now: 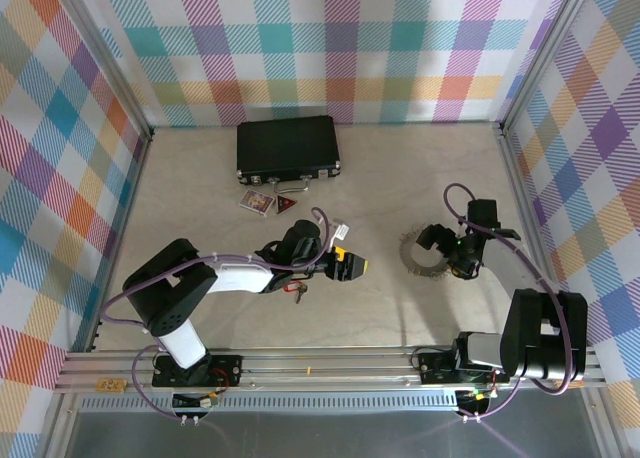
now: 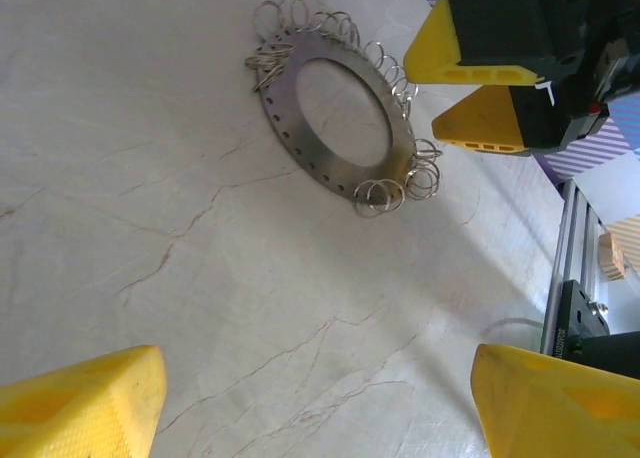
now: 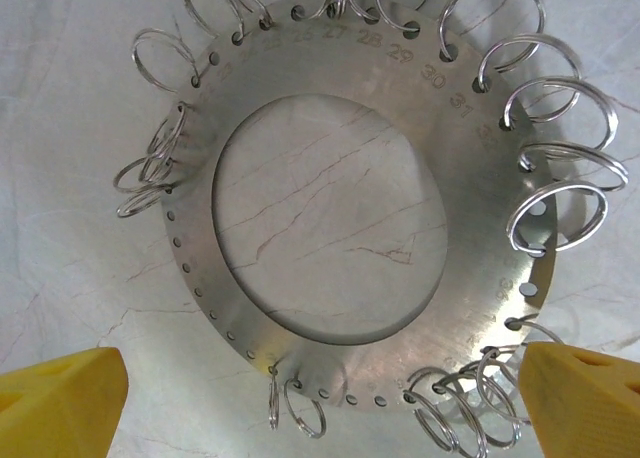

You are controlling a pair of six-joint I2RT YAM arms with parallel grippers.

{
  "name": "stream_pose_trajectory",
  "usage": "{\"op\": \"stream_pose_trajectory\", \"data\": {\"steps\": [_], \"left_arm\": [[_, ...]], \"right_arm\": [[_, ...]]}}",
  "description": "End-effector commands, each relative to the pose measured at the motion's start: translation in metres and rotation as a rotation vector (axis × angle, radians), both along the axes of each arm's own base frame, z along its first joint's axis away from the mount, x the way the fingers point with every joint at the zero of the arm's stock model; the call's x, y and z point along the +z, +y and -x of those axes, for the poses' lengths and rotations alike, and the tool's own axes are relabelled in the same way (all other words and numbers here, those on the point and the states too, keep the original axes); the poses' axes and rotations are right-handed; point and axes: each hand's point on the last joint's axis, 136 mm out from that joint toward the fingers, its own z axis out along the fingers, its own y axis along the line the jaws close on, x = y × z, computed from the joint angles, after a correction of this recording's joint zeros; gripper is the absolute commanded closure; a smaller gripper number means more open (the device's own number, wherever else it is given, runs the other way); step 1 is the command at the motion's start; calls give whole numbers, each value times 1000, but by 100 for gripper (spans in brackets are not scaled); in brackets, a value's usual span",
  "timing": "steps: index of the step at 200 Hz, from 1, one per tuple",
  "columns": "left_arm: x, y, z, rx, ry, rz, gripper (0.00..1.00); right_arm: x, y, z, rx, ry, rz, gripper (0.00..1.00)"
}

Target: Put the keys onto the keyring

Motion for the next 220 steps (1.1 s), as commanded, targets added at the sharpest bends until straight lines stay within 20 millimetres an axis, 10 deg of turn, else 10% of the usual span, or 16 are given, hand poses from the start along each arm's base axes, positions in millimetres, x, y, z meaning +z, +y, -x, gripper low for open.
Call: {"op": "stream_pose_trajectory", "data": {"steps": [1,135,220], "left_arm": [[19,-7,-3,-21,-14,93,20],[70,30,-23,96,-129,143,16],[79,49,-28,134,-98,183,14]], "right_arm": [[5,-2,-10,-23,-28,-5,0],[-23,26,7,70,85,32,2],[-37,88,15,186,102,58,6]]}}
